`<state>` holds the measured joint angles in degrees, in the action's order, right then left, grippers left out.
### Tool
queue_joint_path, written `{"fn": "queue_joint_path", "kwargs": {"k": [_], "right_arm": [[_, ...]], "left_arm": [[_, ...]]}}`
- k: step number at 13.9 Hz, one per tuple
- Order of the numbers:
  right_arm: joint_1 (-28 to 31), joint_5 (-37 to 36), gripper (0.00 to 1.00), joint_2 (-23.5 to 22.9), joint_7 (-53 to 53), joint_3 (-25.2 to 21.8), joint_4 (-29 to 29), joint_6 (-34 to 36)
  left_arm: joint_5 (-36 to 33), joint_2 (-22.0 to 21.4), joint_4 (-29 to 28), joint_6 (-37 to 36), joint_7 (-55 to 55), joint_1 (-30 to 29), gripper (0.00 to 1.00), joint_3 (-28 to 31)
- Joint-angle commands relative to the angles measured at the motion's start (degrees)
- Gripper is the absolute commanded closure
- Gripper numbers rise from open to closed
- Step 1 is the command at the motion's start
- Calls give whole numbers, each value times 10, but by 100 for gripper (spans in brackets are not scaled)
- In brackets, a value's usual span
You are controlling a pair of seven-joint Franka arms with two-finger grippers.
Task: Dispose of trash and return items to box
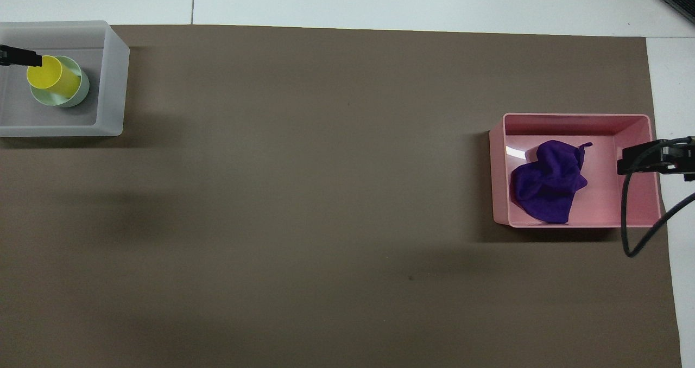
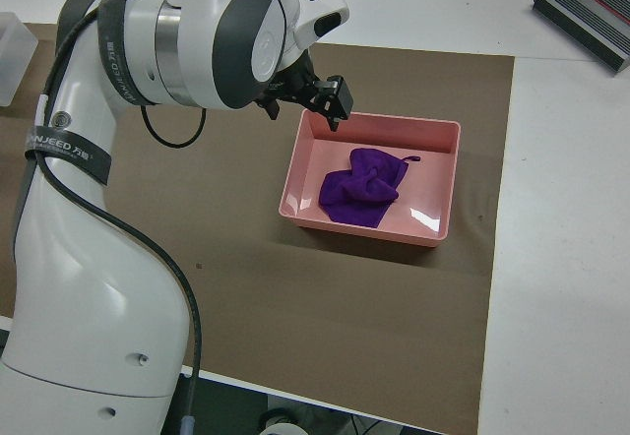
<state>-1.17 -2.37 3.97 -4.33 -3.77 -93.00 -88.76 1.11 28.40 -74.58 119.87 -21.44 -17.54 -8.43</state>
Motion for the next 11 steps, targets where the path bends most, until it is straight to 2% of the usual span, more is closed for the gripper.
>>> {"fn": "queue_joint_path", "kwargs": {"k": [1, 3, 6, 9, 11], "right_arm": [[7, 11, 0, 13, 13, 2, -17, -9], [8, 11, 0, 13, 13, 2, -17, -9], [8, 11, 0, 14, 13, 2, -17, -9], [8, 11, 0, 14, 13, 2, -17, -9], [8, 11, 0, 14, 13, 2, -17, -9]], "left_arm": [[-3, -98, -61, -85, 12, 45, 0, 10], [-3, -162, -123, -97, 70, 82, 0, 10], [-3, -237, -180, -111, 94, 119, 0, 10], [-3, -265, -181, -170, 91, 142, 0, 13], [-2, -273, -181, -185, 94, 191, 0, 59]]}}
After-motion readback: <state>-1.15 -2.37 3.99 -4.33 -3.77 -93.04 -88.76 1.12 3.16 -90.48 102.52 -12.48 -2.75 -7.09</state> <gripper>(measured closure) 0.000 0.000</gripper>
